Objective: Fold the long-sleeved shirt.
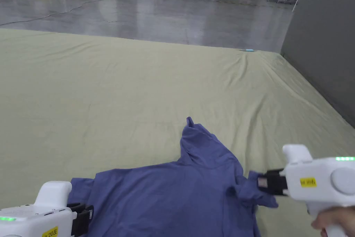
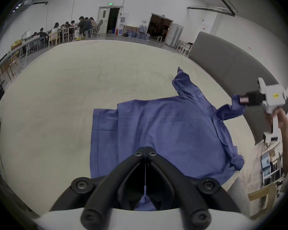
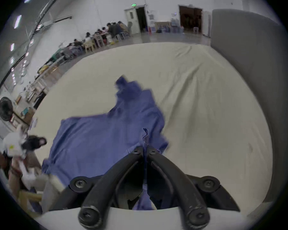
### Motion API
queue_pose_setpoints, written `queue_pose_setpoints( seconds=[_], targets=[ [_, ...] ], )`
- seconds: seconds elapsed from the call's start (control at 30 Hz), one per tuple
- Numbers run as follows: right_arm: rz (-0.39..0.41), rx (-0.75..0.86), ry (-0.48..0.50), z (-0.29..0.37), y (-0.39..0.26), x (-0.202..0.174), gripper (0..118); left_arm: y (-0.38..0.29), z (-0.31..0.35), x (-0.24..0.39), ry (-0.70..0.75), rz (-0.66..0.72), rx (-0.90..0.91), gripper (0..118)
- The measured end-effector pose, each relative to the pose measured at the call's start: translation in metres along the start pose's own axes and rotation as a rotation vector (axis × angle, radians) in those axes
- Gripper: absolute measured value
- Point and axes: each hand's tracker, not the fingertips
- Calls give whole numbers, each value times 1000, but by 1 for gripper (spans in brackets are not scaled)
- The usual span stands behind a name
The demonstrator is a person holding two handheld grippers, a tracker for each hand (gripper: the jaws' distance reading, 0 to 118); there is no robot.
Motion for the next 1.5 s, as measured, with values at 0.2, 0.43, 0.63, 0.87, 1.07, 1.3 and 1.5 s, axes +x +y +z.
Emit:
queue_pose_setpoints(
  seconds=[0.2, 0.43, 0.63, 0.87, 1.07, 1.3, 1.5],
  targets=[
    [1, -187, 7, -49, -69, -20, 0, -1, 5, 4, -6, -10, 2, 0],
    [-3, -21, -24, -11, -48, -33, 100, 1, 13, 4, -9, 7, 22, 0],
    [38, 210, -177, 12, 0, -37, 64, 1, 13, 6, -3, 1, 38, 0],
    [15, 177, -169, -19, 11, -31, 0, 28, 15, -1, 6, 3, 45, 0],
    [13, 162, -130, -26, 15, -29, 0, 99, -39, -38, 163, 41, -20, 72],
    [8, 117, -125, -39, 7, -19, 0, 105, -133, -76, 298, 109, -243, 116],
    [2, 89, -144, -48, 4, -10, 0, 85, -167, -84, 320, 118, -301, 110]
  ],
)
